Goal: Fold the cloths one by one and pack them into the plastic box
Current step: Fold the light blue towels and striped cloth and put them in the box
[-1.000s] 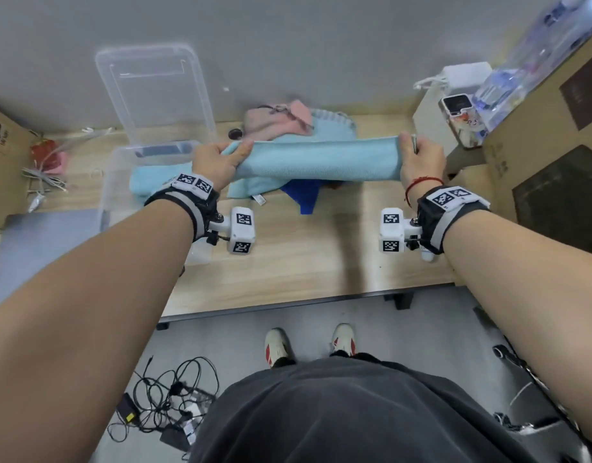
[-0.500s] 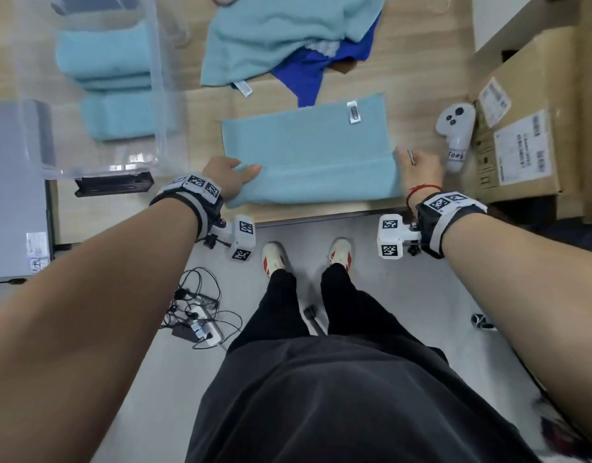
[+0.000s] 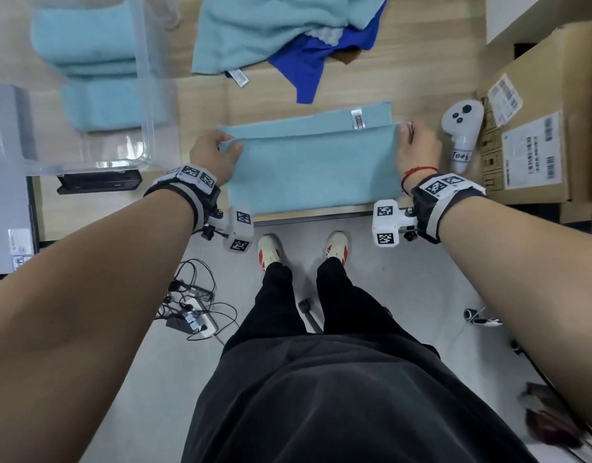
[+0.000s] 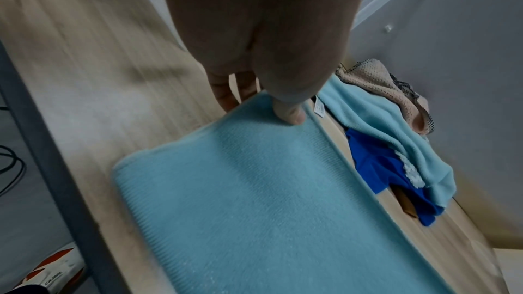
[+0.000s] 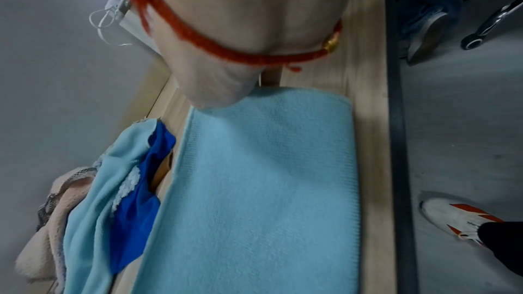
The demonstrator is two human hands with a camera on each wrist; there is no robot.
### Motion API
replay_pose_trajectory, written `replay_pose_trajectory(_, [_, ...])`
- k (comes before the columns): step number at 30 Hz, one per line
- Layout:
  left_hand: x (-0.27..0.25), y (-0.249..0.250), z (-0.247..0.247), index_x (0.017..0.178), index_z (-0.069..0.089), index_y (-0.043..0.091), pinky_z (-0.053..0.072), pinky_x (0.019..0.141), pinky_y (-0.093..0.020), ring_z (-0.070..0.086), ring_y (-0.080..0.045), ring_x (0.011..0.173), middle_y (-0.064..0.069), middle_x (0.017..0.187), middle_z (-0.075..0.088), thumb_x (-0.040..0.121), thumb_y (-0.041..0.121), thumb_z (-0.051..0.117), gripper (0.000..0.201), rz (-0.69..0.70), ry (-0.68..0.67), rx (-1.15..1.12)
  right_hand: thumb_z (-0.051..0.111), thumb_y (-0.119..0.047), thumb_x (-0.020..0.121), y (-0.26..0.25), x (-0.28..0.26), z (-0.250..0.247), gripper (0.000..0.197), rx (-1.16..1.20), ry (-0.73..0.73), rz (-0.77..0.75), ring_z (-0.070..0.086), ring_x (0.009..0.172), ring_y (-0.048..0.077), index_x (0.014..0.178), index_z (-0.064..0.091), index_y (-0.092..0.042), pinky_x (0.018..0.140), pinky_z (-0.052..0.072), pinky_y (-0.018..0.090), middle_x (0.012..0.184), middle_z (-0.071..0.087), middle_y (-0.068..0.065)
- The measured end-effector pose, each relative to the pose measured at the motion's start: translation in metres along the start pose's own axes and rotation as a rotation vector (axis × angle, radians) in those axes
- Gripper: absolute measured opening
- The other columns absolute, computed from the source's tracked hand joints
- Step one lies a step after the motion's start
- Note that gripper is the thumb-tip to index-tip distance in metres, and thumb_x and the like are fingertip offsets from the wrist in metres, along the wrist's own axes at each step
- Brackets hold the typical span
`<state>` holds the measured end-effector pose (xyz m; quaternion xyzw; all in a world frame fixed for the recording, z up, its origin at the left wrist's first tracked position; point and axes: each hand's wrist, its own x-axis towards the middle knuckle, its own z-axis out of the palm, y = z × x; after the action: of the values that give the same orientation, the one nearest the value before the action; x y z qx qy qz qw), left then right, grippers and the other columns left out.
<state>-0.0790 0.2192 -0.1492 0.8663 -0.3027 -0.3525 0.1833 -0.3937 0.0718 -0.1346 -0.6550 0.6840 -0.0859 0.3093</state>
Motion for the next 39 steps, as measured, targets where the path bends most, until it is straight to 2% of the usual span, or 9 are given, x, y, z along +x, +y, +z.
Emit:
replay_pose_trajectory(5, [0.012,0.004,0.003,0.106,0.065,0.018,0.039,0.065,-0.026,0.054,-0.02,0.075,-0.004,0.094,0.061,0.094,0.033,0.056,0.021,-0.022,0.058,0.003,0.04,-0.024,0.101,-0.014,0.02,0.005,0.029,-0.009,-0.001,-0.039,0.058,0.097,0.028,0.113,0.059,-0.005,0.069,0.029,0.023,0.11,0.065,0.014])
replay_pose_trajectory(8, [0.019,0.005,0.002,0.108,0.065,0.018,0.039,0.066,-0.026,0.054,-0.021,0.078,-0.003,0.094,0.061,0.094,0.034,0.055,0.023,-0.052,0.068,0.027,0.04,-0.023,0.102,-0.021,0.03,0.009,0.029,-0.016,-0.028,-0.042,0.054,0.089,0.023,0.112,0.058,-0.004,0.065,0.027,0.022,0.108,0.065,0.014])
replay_pose_trajectory(17, [0.037,0.005,0.0,0.111,0.065,0.019,0.038,0.071,-0.024,0.053,-0.019,0.081,0.0,0.092,0.059,0.095,0.032,0.056,0.023,-0.109,0.073,0.059,0.039,-0.03,0.102,-0.021,0.053,0.021,0.032,-0.119,-0.106,0.048,0.059,0.098,0.033,0.113,0.058,-0.007,0.07,0.034,0.027,0.107,0.065,0.017])
replay_pose_trajectory(22, [0.039,0.004,0.002,0.109,0.066,0.019,0.038,0.069,-0.023,0.053,-0.018,0.077,0.0,0.091,0.059,0.094,0.03,0.058,0.021,-0.146,0.093,0.018,0.038,-0.031,0.102,-0.021,0.062,0.026,0.033,-0.112,-0.13,0.057,0.052,0.084,0.027,0.109,0.057,-0.006,0.069,0.031,0.026,0.106,0.064,0.017])
replay_pose_trajectory(25, [0.041,0.005,0.003,0.108,0.066,0.018,0.039,0.071,-0.023,0.054,-0.019,0.08,-0.002,0.096,0.062,0.092,0.031,0.059,0.022,-0.159,0.101,0.004,0.038,-0.032,0.102,-0.022,0.065,0.027,0.034,-0.136,-0.132,0.073,0.046,0.081,0.023,0.109,0.058,-0.006,0.069,0.032,0.026,0.106,0.064,0.016])
replay_pose_trajectory(32, [0.043,0.004,0.005,0.104,0.06,0.018,0.041,0.072,-0.025,0.057,-0.02,0.086,-0.006,0.107,0.064,0.087,0.037,0.061,0.026,-0.215,0.105,-0.001,0.042,-0.037,0.1,-0.026,0.067,0.031,0.036,-0.197,-0.117,0.126,0.053,0.081,0.026,0.114,0.056,-0.006,0.065,0.034,0.029,0.099,0.061,0.011])
replay_pose_trajectory(35, [0.042,0.002,0.003,0.104,0.059,0.018,0.037,0.061,-0.021,0.051,-0.014,0.075,-0.002,0.105,0.06,0.087,0.042,0.061,0.03,-0.228,0.102,0.018,0.047,-0.04,0.098,-0.027,0.065,0.03,0.037,-0.174,-0.084,0.176,0.05,0.074,0.023,0.114,0.053,-0.007,0.058,0.033,0.027,0.091,0.055,0.006])
replay_pose_trajectory(37, [0.041,0.002,0.002,0.106,0.058,0.016,0.035,0.061,-0.022,0.048,-0.013,0.072,-0.001,0.103,0.056,0.088,0.042,0.061,0.032,-0.233,0.103,0.032,0.05,-0.04,0.096,-0.025,0.065,0.028,0.038,-0.159,-0.07,0.177,0.052,0.073,0.023,0.114,0.052,-0.007,0.05,0.03,0.027,0.092,0.058,0.006])
replay_pose_trajectory(39, [0.039,0.006,0.002,0.111,0.054,0.014,0.037,0.064,-0.026,0.046,-0.011,0.071,0.0,0.104,0.053,0.09,0.04,0.06,0.034,-0.251,0.106,0.029,0.052,-0.041,0.094,-0.023,0.063,0.025,0.039,-0.148,-0.055,0.165,0.053,0.075,0.022,0.114,0.053,-0.008,0.053,0.031,0.027,0.099,0.062,0.007])
